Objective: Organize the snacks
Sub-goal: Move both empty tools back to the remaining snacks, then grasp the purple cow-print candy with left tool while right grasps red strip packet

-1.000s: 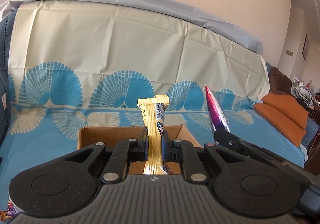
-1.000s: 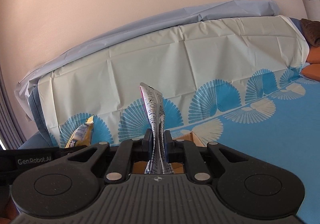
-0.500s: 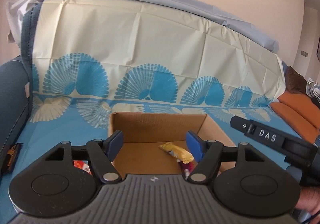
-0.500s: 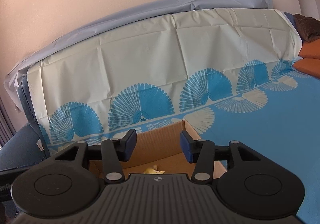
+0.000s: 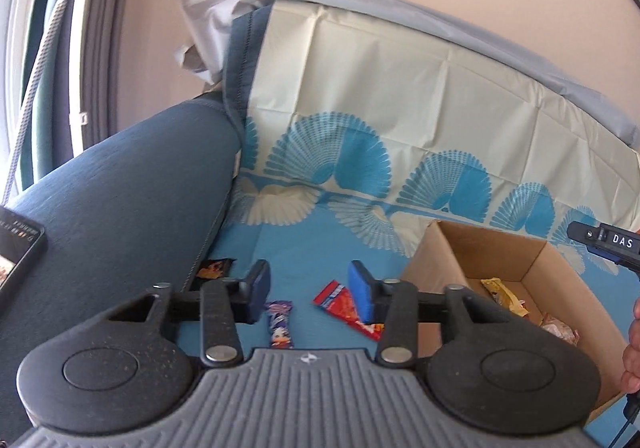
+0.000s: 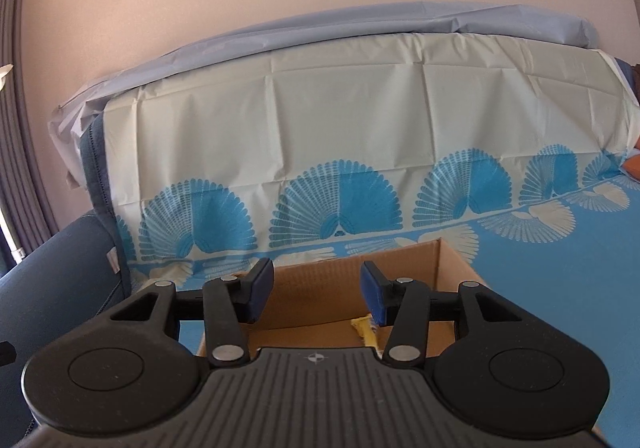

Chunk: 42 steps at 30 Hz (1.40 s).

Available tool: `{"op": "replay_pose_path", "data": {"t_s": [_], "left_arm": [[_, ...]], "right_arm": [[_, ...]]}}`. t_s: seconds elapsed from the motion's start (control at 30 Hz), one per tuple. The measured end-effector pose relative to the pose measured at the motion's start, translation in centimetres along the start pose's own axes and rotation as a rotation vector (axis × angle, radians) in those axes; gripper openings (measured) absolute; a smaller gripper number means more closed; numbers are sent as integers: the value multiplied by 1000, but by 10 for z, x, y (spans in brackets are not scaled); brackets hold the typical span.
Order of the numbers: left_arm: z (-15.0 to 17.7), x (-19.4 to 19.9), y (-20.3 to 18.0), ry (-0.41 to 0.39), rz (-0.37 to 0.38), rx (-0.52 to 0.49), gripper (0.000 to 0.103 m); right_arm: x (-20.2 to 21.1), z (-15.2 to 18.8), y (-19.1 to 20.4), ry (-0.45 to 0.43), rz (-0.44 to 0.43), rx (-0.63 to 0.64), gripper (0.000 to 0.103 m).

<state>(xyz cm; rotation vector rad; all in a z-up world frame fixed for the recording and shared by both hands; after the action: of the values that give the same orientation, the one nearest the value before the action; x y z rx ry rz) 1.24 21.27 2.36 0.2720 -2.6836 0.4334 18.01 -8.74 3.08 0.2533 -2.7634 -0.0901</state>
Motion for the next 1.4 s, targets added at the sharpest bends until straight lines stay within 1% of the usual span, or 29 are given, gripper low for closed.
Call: {"op": "replay_pose_path", "data": {"t_s": [0.03,0.07,0.1,0.13,0.17,0.27,0.33,0.4,0.47,0.5,0.53,0.57,0.6,0.63,0.67,0.7,0.77,0.8,0.83,0.87,0.9,0.97,1.0,1.03,1.13,1.23,1.3,1.37,1.4], "left_arm": [[2,3,12,7,-8,24,18],[4,6,22,15,-19,42,12],[6,8,30,23,-32,47,9],[8,9,35,29,-36,49,9],[12,10,40,34,-33,53,9],[22,3,50,62,-28,62,9],[32,-10,55,102,-10,81,9],[42,-26,57,143,12,84,9],[50,-46,57,184,30,77,12],[53,-59,56,204,39,74,17],[54,-71,55,220,49,67,29],[55,-83,54,231,51,60,39],[55,-94,54,239,50,54,58],[55,-105,53,246,55,53,65],[54,-119,53,256,62,55,67],[53,-132,53,274,72,59,69],[55,-156,54,343,94,60,70],[58,-165,55,371,93,51,69],[61,-172,56,394,93,34,58],[63,-177,57,422,105,22,43],[66,-179,59,451,114,18,18],[68,-166,66,431,115,19,16],[68,-157,69,419,112,31,16],[69,-147,74,411,100,57,16],[81,-117,84,387,60,185,16],[90,-100,85,362,31,248,16],[87,-93,84,328,20,285,16],[89,-90,84,312,14,310,16],[88,-89,85,303,9,310,16]], "right_arm": [[2,3,10,5,-26,11,40],[4,7,21,6,-53,22,29],[8,11,32,3,-76,32,24],[12,15,44,-1,-106,44,17],[17,18,57,-2,-145,54,12],[31,32,94,7,-246,94,12],[38,44,118,28,-296,136,12],[42,58,137,58,-324,170,12],[43,68,151,89,-330,211,12],[43,73,156,104,-324,226,12],[41,77,158,120,-316,233,14],[38,81,159,138,-310,236,18],[33,84,159,155,-301,236,21],[29,88,159,169,-286,236,29],[25,90,158,178,-270,234,33],[22,91,157,185,-257,234,34],[17,95,156,194,-236,237,39],[14,97,155,198,-228,239,40],[13,99,155,201,-221,243,43],[12,102,155,205,-217,249,46],[11,104,156,207,-214,256,47],[10,109,158,208,-211,275,51],[10,111,159,208,-209,286,51],[9,113,161,211,-211,297,51],[11,118,167,209,-232,333,51],[11,119,174,221,-248,363,51],[7,115,180,233,-244,375,56],[-4,108,190,253,-232,375,66],[-11,104,197,269,-220,376,69]]}}
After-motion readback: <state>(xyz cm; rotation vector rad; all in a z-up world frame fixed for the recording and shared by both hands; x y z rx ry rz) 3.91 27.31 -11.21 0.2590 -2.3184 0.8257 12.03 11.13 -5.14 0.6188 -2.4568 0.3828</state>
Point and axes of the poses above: each gripper's, at about its wrist camera, not at the fingertips, and x roughly against the way its jaws point, y to its left, z to its underside, the point moved 4 cm from there along -x, roughly the way its jaws point, and after that the axes turned 11 degrees about z, right-handed, at the moved point
